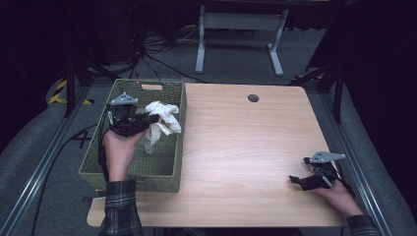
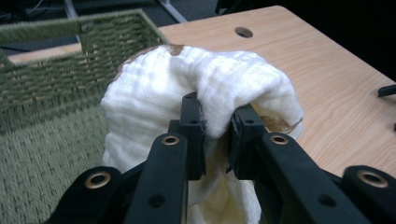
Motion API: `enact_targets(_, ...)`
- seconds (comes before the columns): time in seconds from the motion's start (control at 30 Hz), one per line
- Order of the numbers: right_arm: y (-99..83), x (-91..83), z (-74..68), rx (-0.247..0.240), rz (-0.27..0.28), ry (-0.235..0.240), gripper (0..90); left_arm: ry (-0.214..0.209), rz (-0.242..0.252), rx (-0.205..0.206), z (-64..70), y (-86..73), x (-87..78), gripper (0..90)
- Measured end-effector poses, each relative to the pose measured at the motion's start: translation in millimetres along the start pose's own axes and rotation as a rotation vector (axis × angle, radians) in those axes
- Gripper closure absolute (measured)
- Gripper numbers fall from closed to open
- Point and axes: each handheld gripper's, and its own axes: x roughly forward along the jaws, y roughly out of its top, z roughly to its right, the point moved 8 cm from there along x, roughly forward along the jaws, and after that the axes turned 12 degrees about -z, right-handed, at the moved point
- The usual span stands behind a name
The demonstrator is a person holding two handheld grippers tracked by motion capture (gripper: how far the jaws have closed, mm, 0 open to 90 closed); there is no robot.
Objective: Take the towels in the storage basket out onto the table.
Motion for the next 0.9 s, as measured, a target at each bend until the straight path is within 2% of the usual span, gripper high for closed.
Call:
enact_targets(0.3, 0.0, 0.0, 0.0, 0.0, 0.0, 0.0, 0.2, -0.025, 0.031, 0.043, 22.2, 25.9, -14.4, 78.5)
enact_targets(0.37, 0.0, 0.0, 0.1, 0.0, 0.0, 0.0, 0.2, -0.038, 0.034, 0.061, 30.9, 33.7, -15.8, 78.5)
enact_targets(0.47, 0.0, 0.0, 0.0, 0.0, 0.0, 0.0, 0.2, -0.07, 0.049, 0.092, 51.4, 48.7, -14.8, 78.6)
enact_targets(0.5, 0.0, 0.0, 0.0, 0.0, 0.0, 0.0, 0.2, -0.07, 0.049, 0.092, 51.4, 48.7, -14.8, 78.6)
enact_targets(0.53, 0.0, 0.0, 0.1, 0.0, 0.0, 0.0, 0.2, -0.078, 0.048, 0.112, 62.3, 55.6, -11.9, 78.6)
enact_targets(0.67, 0.0, 0.0, 0.0, 0.001, 0.0, 0.0, 0.2, -0.104, 0.041, 0.144, 83.0, 66.3, -1.2, 78.7)
enact_targets(0.7, 0.0, 0.0, 0.0, 0.001, 0.0, 0.0, 0.2, -0.104, 0.041, 0.144, 83.0, 66.3, -1.2, 78.7)
enact_targets(0.8, -0.1, -0.1, 0.1, 0.0, -0.001, 0.001, 0.2, -0.129, 0.029, 0.184, 104.4, 74.2, 14.7, 78.8)
enact_targets(0.83, -0.1, -0.1, 0.1, 0.0, -0.001, 0.001, 0.2, -0.129, 0.029, 0.184, 104.4, 74.2, 14.7, 78.8)
enact_targets(0.9, -0.1, -0.1, 0.1, 0.0, -0.001, 0.001, 0.2, -0.153, 0.028, 0.196, 116.5, 76.4, 23.7, 78.8)
